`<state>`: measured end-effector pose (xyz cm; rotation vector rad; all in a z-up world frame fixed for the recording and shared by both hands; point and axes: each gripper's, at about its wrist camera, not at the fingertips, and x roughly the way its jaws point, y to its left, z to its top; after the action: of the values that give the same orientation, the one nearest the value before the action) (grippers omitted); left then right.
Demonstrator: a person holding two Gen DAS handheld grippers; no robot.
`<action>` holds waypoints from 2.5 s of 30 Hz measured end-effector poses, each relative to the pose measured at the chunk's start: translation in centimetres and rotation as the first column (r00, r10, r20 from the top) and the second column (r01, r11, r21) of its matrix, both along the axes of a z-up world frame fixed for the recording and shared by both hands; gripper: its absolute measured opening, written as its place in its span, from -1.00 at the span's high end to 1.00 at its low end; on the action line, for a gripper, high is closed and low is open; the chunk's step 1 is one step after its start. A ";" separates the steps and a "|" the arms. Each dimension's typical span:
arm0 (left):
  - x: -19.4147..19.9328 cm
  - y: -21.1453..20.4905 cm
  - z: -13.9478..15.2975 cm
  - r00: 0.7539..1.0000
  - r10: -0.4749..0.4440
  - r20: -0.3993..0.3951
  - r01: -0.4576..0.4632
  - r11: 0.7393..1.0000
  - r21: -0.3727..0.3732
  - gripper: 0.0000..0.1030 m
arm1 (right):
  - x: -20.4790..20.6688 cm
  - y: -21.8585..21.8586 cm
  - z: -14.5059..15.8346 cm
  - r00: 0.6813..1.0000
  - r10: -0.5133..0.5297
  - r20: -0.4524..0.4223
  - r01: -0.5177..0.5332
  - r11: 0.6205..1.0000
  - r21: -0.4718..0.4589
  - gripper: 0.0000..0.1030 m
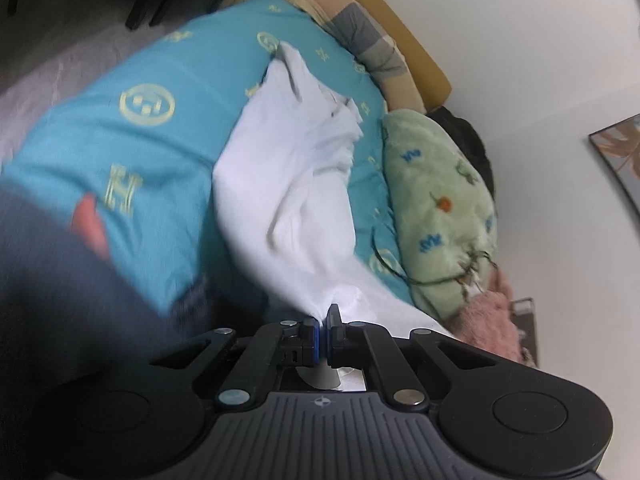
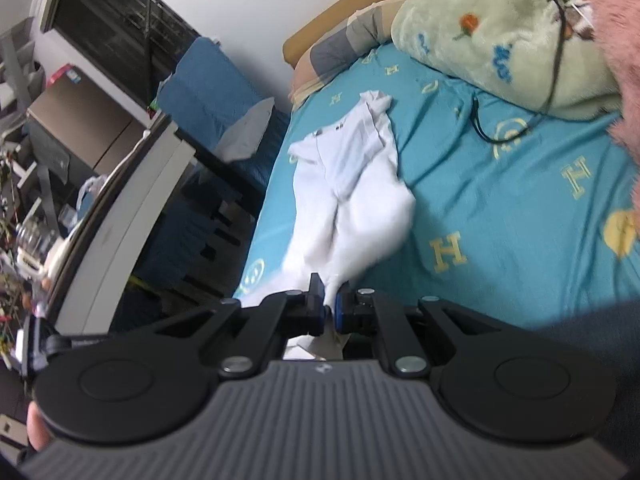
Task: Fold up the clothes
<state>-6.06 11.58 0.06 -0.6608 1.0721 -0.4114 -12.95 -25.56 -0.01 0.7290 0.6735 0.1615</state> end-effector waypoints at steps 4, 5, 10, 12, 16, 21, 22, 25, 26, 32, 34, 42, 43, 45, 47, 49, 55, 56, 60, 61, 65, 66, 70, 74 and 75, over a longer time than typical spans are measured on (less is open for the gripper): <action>6.1 -1.6 1.1 0.996 0.032 0.078 -0.037 0.997 0.065 0.94 | 5.6 -0.3 0.9 0.999 -0.028 0.045 0.027 1.000 0.010 0.83; 7.6 -2.1 1.3 0.994 0.039 0.098 -0.047 0.996 0.080 0.94 | 7.2 -0.2 1.1 0.998 -0.028 0.054 0.029 1.000 -0.006 0.83; 15.4 -4.5 1.0 0.975 0.076 0.207 -0.107 0.984 0.145 0.94 | 15.6 0.1 0.6 0.997 -0.036 0.070 0.044 0.992 -0.121 0.83; 18.1 -5.9 0.2 0.964 0.068 0.258 -0.119 0.975 0.189 0.94 | 18.8 0.0 -0.3 0.996 -0.046 0.072 0.057 0.987 -0.153 0.83; 23.0 -8.5 -2.6 0.936 0.027 0.350 -0.128 0.955 0.269 0.93 | 24.4 -0.2 -3.3 0.994 -0.054 0.094 0.074 0.972 -0.223 0.83; 28.9 -10.6 -8.0 0.936 0.011 0.351 -0.132 0.937 0.323 0.93 | 30.2 -0.1 -8.8 0.996 -0.027 0.088 0.055 0.942 -0.331 0.82; 29.9 -10.9 -9.2 0.941 0.008 0.340 -0.131 0.931 0.341 0.93 | 31.1 0.1 -9.9 0.996 -0.009 0.092 0.041 0.935 -0.353 0.82; 32.3 -11.4 -12.4 0.952 0.000 0.307 -0.124 0.915 0.384 0.92 | 33.2 1.0 -12.6 0.996 0.035 0.081 0.003 0.905 -0.425 0.82; 32.6 -11.4 -13.2 0.954 -0.008 0.300 -0.116 0.912 0.394 0.92 | 33.7 1.3 -13.3 0.997 0.043 0.068 -0.008 0.897 -0.442 0.82; 32.2 -11.6 -14.6 0.949 -0.076 0.307 -0.071 0.895 0.441 0.74 | 34.6 1.9 -15.1 0.999 0.044 0.013 -0.033 0.883 -0.469 0.78; 31.6 -11.9 -13.7 0.945 -0.103 0.310 -0.051 0.891 0.452 0.43 | 34.0 1.8 -14.2 0.999 0.039 0.010 -0.030 0.887 -0.462 0.74; 24.7 -11.7 -6.8 0.908 -0.139 0.394 -0.061 0.889 0.454 -0.63 | 28.6 2.4 -6.7 0.991 0.032 0.127 0.026 0.904 -0.427 -0.61; 23.6 -11.6 -6.1 0.905 -0.138 0.403 -0.067 0.888 0.455 -0.72 | 27.8 2.6 -5.7 0.990 0.037 0.139 0.026 0.903 -0.429 -0.61; 21.4 -11.2 -4.7 0.897 -0.135 0.421 -0.080 0.887 0.456 -0.81 | 26.0 3.1 -4.0 0.986 0.042 0.164 0.035 0.899 -0.437 -0.61; 19.2 -10.7 -3.5 0.888 -0.130 0.441 -0.096 0.886 0.453 -0.90 | 24.2 3.6 -2.3 0.981 0.046 0.190 0.044 0.895 -0.445 -0.61; 17.0 -10.2 -2.4 0.878 -0.124 0.462 -0.110 0.888 0.447 -0.93 | 22.4 4.2 -1.1 0.976 0.052 0.212 0.052 0.888 -0.457 -0.61; 11.5 -9.5 -0.4 0.851 -0.122 0.511 -0.141 0.884 0.446 -0.95 | 17.6 5.2 0.9 0.968 0.061 0.244 0.061 0.884 -0.464 -0.61; 10.5 -9.6 -0.2 0.840 -0.119 0.529 -0.160 0.878 0.451 -0.95 | 16.8 5.3 1.0 0.966 0.062 0.250 0.063 0.886 -0.460 -0.61; 7.8 -9.3 -0.2 0.831 -0.084 0.550 -0.190 0.886 0.422 -0.95 | 14.5 5.5 0.5 0.962 0.063 0.266 0.070 0.885 -0.461 -0.61; 7.3 -9.2 -0.3 0.833 -0.071 0.548 -0.198 0.888 0.416 -0.95 | 14.0 5.6 0.3 0.961 0.063 0.269 0.072 0.883 -0.463 -0.61; 6.2 -8.6 -1.2 0.852 -0.027 0.523 -0.209 0.898 0.387 -0.95 | 12.5 5.4 -1.2 0.959 0.063 0.277 0.076 0.883 -0.464 -0.61; 6.0 -8.4 -1.5 0.857 -0.017 0.515 -0.210 0.901 0.379 -0.95 | 12.3 5.3 -1.6 0.958 0.063 0.280 0.079 0.881 -0.467 -0.61; 6.6 -8.1 -1.9 0.876 0.008 0.482 -0.199 0.917 0.347 -0.95 | 11.5 5.3 -2.4 0.951 0.075 0.300 0.088 0.864 -0.496 -0.61; 7.7 -8.1 -3.0 0.905 0.021 0.425 -0.171 0.933 0.318 -0.95 | 11.9 4.9 -3.1 0.952 0.071 0.299 0.084 0.876 -0.475 -0.61; 8.0 -8.0 -3.4 0.916 0.021 0.400 -0.155 0.939 0.306 -0.95 | 12.2 4.6 -3.4 0.957 0.055 0.284 0.083 0.887 -0.454 -0.61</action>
<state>1.91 3.57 -3.37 -0.3040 0.7008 -0.2585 -0.76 -20.93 -3.45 0.2390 0.3997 0.0853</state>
